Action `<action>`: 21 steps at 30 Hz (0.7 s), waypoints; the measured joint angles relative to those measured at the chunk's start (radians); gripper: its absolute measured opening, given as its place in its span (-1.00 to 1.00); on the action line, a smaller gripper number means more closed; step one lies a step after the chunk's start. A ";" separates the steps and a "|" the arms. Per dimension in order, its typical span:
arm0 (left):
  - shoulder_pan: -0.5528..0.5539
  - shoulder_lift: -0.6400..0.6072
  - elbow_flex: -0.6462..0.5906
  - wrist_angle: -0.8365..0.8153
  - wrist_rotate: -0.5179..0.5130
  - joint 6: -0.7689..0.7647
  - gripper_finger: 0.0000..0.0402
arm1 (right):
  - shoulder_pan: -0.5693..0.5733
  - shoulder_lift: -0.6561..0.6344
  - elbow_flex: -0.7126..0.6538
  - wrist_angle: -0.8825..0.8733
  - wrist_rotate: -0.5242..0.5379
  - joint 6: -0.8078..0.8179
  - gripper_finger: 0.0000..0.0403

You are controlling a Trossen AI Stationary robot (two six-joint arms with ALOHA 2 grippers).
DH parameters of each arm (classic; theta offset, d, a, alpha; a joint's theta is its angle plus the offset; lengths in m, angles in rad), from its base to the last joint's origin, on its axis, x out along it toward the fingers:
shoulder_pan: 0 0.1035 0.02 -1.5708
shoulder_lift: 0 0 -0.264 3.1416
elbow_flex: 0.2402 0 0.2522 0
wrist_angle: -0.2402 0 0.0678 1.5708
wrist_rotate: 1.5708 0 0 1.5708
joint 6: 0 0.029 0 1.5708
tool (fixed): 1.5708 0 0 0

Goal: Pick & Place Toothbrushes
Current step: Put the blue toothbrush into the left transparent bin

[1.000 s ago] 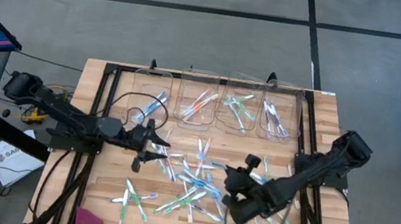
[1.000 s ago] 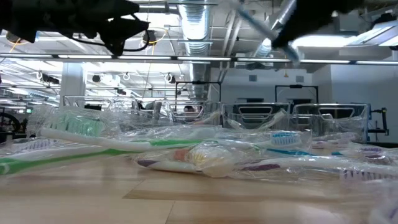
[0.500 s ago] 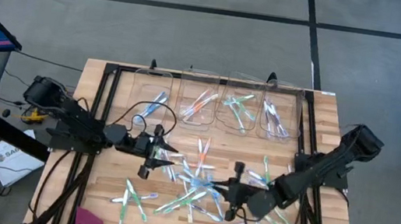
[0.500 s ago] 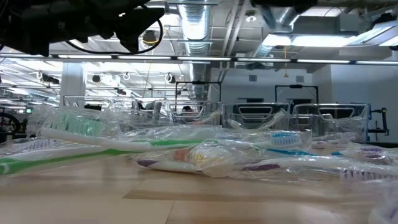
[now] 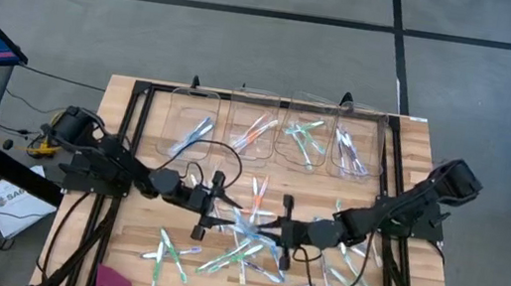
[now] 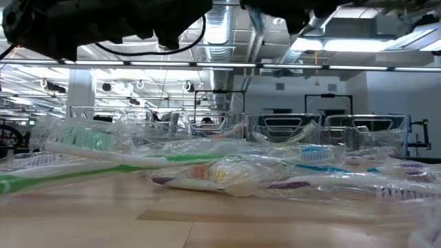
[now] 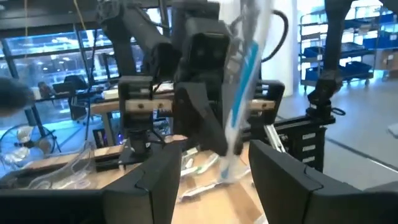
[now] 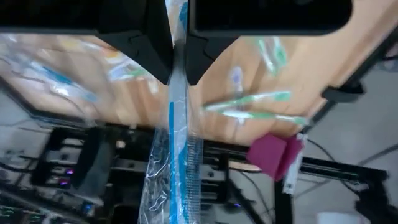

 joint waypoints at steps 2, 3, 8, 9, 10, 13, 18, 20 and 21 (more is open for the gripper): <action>-0.004 0.010 0.024 0.002 0.025 0.002 -0.10 | -0.001 0.011 -0.001 -0.003 -0.013 0.004 -0.94; -0.004 0.011 0.029 0.003 0.042 0.002 -0.10 | -0.001 0.016 -0.001 0.004 -0.014 0.004 -0.94; -0.005 0.015 0.063 -0.003 0.076 -0.001 -0.10 | -0.010 0.038 -0.001 0.010 -0.014 0.007 -0.93; -0.005 0.018 0.069 -0.008 0.076 -0.002 -0.10 | -0.013 0.042 -0.001 0.019 -0.013 0.007 -0.92; -0.005 0.022 0.073 -0.008 0.076 -0.011 -0.10 | -0.015 0.047 -0.001 0.032 -0.013 0.007 -0.92; -0.005 0.039 0.087 -0.018 0.076 -0.041 -0.10 | -0.019 0.048 0.000 0.037 -0.013 0.007 -0.94; -0.005 0.078 0.115 -0.021 0.075 -0.044 -0.10 | -0.030 0.048 0.000 0.038 -0.013 0.007 -0.94; -0.005 0.099 0.135 -0.020 0.076 -0.044 -0.10 | -0.031 0.048 0.000 0.035 -0.012 0.007 -0.94; -0.005 0.107 0.142 -0.022 0.084 -0.044 -0.10 | -0.032 0.048 0.000 0.035 -0.012 0.007 -0.94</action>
